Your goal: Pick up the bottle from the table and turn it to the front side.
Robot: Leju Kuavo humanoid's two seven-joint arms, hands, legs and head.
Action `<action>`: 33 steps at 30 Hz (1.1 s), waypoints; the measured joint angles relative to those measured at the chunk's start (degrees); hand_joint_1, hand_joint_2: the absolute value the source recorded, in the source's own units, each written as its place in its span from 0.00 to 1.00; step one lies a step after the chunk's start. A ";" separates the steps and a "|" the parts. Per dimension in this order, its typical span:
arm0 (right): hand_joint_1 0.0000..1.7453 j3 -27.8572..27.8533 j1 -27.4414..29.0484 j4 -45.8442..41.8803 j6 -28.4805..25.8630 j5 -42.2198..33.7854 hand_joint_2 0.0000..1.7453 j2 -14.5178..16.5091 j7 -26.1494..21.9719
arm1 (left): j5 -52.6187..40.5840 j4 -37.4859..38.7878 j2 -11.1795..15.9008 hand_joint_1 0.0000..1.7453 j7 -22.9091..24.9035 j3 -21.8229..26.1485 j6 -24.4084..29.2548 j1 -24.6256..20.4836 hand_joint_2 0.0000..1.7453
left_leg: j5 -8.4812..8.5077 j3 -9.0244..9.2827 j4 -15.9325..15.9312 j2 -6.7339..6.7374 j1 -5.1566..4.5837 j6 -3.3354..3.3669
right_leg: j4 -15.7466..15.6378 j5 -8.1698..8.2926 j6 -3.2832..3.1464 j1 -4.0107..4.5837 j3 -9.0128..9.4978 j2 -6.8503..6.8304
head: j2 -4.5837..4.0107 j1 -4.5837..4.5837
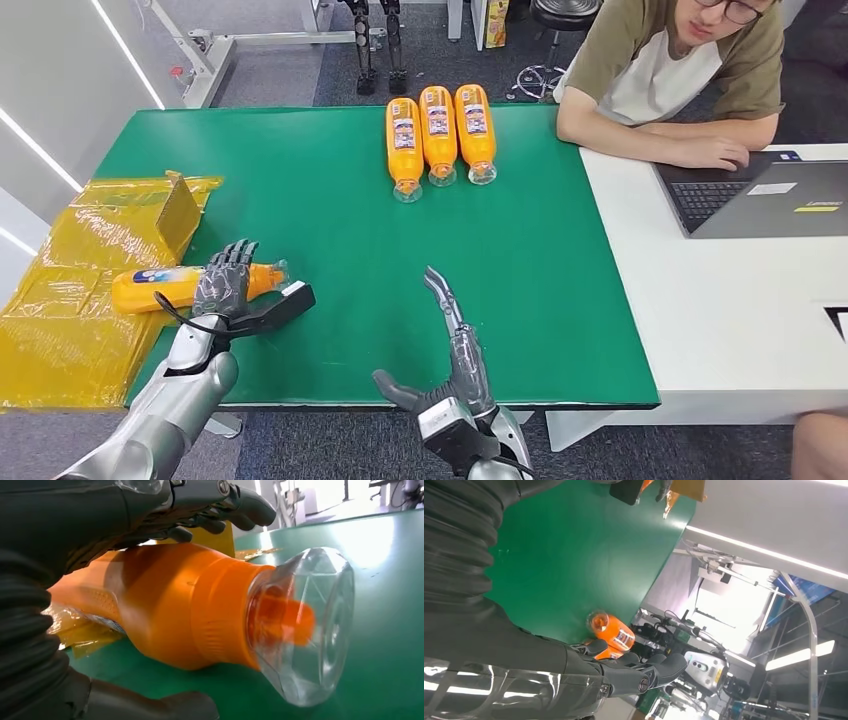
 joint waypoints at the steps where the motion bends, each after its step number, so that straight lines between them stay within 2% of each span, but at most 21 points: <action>1: 0.00 0.00 -0.04 0.08 0.15 -0.13 1.00 0.01 0.02 | 1.15 -0.01 -0.27 0.00 -1.14 1.04 0.05 -0.02 1.00 | 0.01 0.00 0.00 -0.02 0.00 -0.01 | 0.00 0.00 0.00 0.00 0.00 -0.01 | 0.00 0.00; 5: 0.00 0.00 -0.14 0.42 0.35 -0.48 1.00 0.03 0.03 | 5.37 -0.03 -1.39 0.00 -5.49 4.93 -0.74 -0.28 1.00 | 0.01 0.00 0.00 -0.05 -0.01 -0.02 | 0.00 0.00 0.00 0.00 0.02 -0.04 | -0.01 0.01; 8: 0.00 -0.01 -0.31 0.64 0.45 -0.47 1.00 0.04 -0.01 | 13.94 -0.18 -2.47 0.00 -15.12 9.44 -6.30 -1.22 1.00 | 0.02 -0.01 0.01 -0.13 -0.01 -0.02 | 0.00 0.00 0.00 -0.01 0.04 -0.14 | -0.01 0.01; 11: 0.00 -0.11 -0.51 1.04 0.41 -0.49 1.00 0.16 -0.22 | 24.17 -0.37 -3.43 0.00 -27.98 15.75 -19.25 -2.66 1.00 | 0.04 -0.02 0.01 -0.21 -0.01 -0.01 | 0.00 0.00 0.00 0.00 0.07 -0.25 | 0.00 0.01; 13: 0.00 -0.22 -0.76 1.47 0.49 -0.49 1.00 0.33 -0.45 | 30.66 -0.64 -3.97 0.00 -36.52 19.87 -31.63 -3.33 1.00 | 0.05 -0.03 0.01 -0.20 0.00 -0.01 | 0.01 0.00 0.00 0.00 0.07 -0.22 | 0.00 0.02; 15: 0.00 -0.30 -1.16 1.96 0.73 -0.50 1.00 0.54 -0.69 | 37.86 -2.58 -4.24 0.00 -41.60 22.31 -44.06 -3.11 1.00 | 0.05 -0.02 0.01 -0.13 -0.01 -0.02 | 0.01 0.02 -0.02 0.00 0.05 -0.13 | 0.00 0.01; 18: 0.00 -0.51 -1.80 2.69 1.14 -0.53 1.00 0.97 -0.98 | 51.18 -9.24 -4.18 0.00 -43.41 22.12 -56.93 -1.46 1.00 | 0.05 -0.03 0.01 -0.11 -0.01 -0.02 | 0.01 0.03 -0.04 0.00 0.02 -0.09 | 0.00 0.02; 21: 0.00 -0.67 -2.36 3.22 1.35 -0.52 1.00 1.48 -1.10 | 65.79 -18.63 -3.44 0.00 -43.58 18.65 -64.19 1.46 1.00 | 0.04 -0.04 0.01 -0.14 0.00 -0.04 | 0.01 0.01 -0.03 0.00 0.00 -0.11 | 0.00 0.00; 23: 0.00 -0.78 -2.50 3.44 1.45 -0.51 1.00 1.64 -1.16 | 72.64 -26.49 -2.91 0.00 -43.59 15.58 -67.10 3.74 1.00 | 0.03 -0.07 0.01 -0.19 0.01 -0.04 | 0.01 -0.03 -0.04 0.01 -0.01 -0.17 | 0.00 0.00; 26: 0.00 -0.92 -2.80 3.73 1.54 -0.51 1.00 1.85 -1.17 | 76.39 -36.64 -2.56 0.00 -43.59 12.42 -68.95 6.43 1.00 | 0.02 -0.11 0.01 -0.24 0.00 -0.03 | 0.00 -0.08 -0.02 0.00 0.00 -0.23 | 0.00 0.00; 31: 0.00 -1.05 -3.33 4.09 1.86 -0.51 1.00 2.14 -1.15 | 78.15 -46.98 -2.76 0.00 -43.59 10.43 -70.84 8.96 1.00 | 0.02 -0.10 0.01 -0.22 -0.01 -0.02 | -0.01 -0.08 0.01 0.00 0.00 -0.22 | 0.00 0.01; 33: 0.00 -1.13 -3.83 4.35 2.16 -0.50 1.00 2.40 -0.99 | 79.38 -52.02 -3.92 0.00 -43.59 10.82 -73.36 10.03 1.00 | 0.02 -0.10 0.02 -0.24 0.00 -0.02 | -0.01 -0.07 0.01 0.00 0.01 -0.24 | 0.00 0.00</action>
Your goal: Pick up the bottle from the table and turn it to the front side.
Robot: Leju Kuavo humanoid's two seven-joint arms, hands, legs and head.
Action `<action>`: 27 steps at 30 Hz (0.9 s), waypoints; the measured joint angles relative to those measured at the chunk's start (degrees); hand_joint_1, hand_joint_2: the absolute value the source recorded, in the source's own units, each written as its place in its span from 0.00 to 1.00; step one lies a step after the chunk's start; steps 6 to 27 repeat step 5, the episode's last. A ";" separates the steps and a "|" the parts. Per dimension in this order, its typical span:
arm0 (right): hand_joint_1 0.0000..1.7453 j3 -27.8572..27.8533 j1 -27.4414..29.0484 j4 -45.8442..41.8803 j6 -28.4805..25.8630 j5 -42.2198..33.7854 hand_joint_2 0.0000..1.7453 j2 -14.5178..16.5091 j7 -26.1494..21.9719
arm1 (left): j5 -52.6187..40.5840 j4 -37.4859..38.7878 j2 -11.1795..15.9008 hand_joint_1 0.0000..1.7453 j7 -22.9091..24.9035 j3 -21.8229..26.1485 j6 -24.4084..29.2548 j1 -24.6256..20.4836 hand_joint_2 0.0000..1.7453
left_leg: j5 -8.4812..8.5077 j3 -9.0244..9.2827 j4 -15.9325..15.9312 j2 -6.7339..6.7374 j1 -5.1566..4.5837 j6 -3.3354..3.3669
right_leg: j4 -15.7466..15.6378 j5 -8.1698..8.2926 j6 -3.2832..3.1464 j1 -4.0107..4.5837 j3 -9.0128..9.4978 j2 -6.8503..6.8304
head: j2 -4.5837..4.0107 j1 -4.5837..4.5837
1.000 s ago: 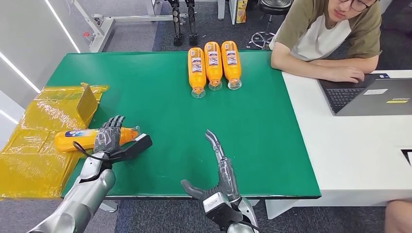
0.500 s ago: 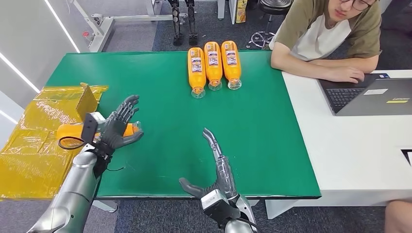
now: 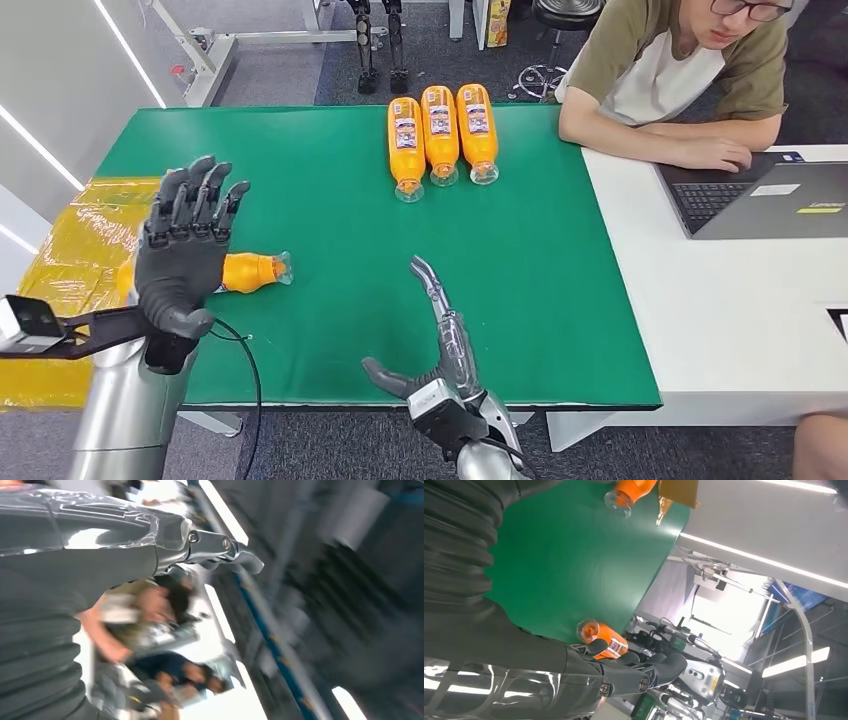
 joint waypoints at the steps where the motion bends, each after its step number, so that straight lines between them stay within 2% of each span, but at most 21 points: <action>1: 0.00 -0.04 -0.32 0.11 0.13 0.01 1.00 0.15 0.16 | 0.50 -2.60 -0.95 0.00 0.00 0.49 -1.20 0.50 1.00 | 0.00 0.00 0.00 -0.02 0.00 0.00 | 0.00 0.00 0.00 0.00 0.01 -0.02 | 0.00 0.00; 5: 0.00 -0.11 -1.17 0.37 0.29 0.05 1.00 0.61 0.63 | 1.37 -9.39 -4.59 0.00 0.00 2.63 -2.98 1.65 1.00 | 0.00 0.00 0.00 -0.04 0.00 0.00 | 0.00 0.00 0.00 0.00 0.03 -0.04 | 0.00 0.02; 27: 0.00 -0.11 -1.17 0.37 0.29 0.05 1.00 0.61 0.63 | 1.37 -9.39 -4.59 0.00 0.00 2.63 -2.98 1.65 1.00 | 0.00 0.00 0.00 -0.04 0.00 0.00 | 0.00 0.00 0.00 0.00 0.03 -0.04 | 0.00 0.02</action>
